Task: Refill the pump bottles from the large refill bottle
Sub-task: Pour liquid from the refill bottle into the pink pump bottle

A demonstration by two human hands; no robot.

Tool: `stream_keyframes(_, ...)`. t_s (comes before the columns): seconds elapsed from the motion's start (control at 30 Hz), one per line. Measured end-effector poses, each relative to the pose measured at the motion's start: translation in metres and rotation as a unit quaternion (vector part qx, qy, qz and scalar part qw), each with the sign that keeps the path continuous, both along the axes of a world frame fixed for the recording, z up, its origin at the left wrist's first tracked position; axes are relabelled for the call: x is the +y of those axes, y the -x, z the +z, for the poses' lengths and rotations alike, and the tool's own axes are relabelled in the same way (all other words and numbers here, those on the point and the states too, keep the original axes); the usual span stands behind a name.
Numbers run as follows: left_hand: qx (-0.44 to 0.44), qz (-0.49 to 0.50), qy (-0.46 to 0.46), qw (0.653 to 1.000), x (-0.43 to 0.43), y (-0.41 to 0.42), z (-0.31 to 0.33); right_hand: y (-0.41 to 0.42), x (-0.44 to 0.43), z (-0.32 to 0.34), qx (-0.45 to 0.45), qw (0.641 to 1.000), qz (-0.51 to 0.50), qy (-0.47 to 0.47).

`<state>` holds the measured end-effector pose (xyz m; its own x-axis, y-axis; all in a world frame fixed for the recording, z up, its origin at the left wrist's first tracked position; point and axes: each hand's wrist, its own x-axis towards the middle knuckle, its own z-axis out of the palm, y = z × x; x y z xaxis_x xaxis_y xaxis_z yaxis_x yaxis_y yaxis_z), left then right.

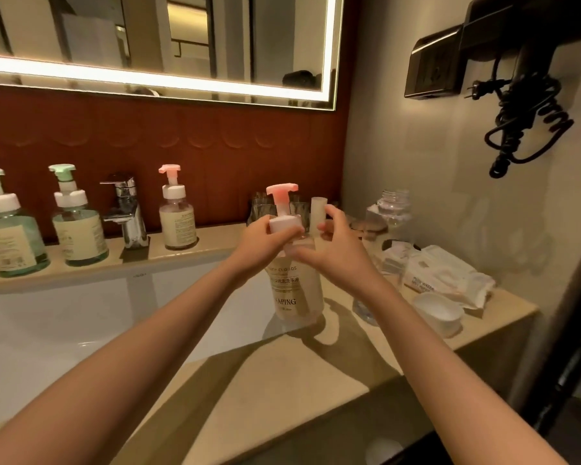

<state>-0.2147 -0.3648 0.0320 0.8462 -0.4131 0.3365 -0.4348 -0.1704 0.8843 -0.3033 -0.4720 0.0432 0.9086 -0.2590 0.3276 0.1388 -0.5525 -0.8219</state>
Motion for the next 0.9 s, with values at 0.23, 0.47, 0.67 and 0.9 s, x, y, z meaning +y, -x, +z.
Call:
stream_keyframes(0.23,0.010,-0.080,-0.027,0.996,-0.017,0.041,-0.002,0.021,0.000,-0.030,-0.001,0.998,-0.050,-0.041)
stream_keyframes(0.47,0.008,-0.098,-0.014,0.995,-0.034,0.058,-0.004,0.024,-0.005,-0.046,-0.025,0.992,-0.108,-0.062)
stream_keyframes(0.67,-0.004,-0.070,0.027,0.997,-0.040,0.064,-0.004,0.028,-0.005,-0.049,-0.044,0.990,-0.122,-0.058)
stream_keyframes(0.9,-0.120,0.110,-0.055,0.985,-0.054,0.066,-0.009,0.027,-0.001,-0.053,-0.070,0.981,-0.178,-0.032)
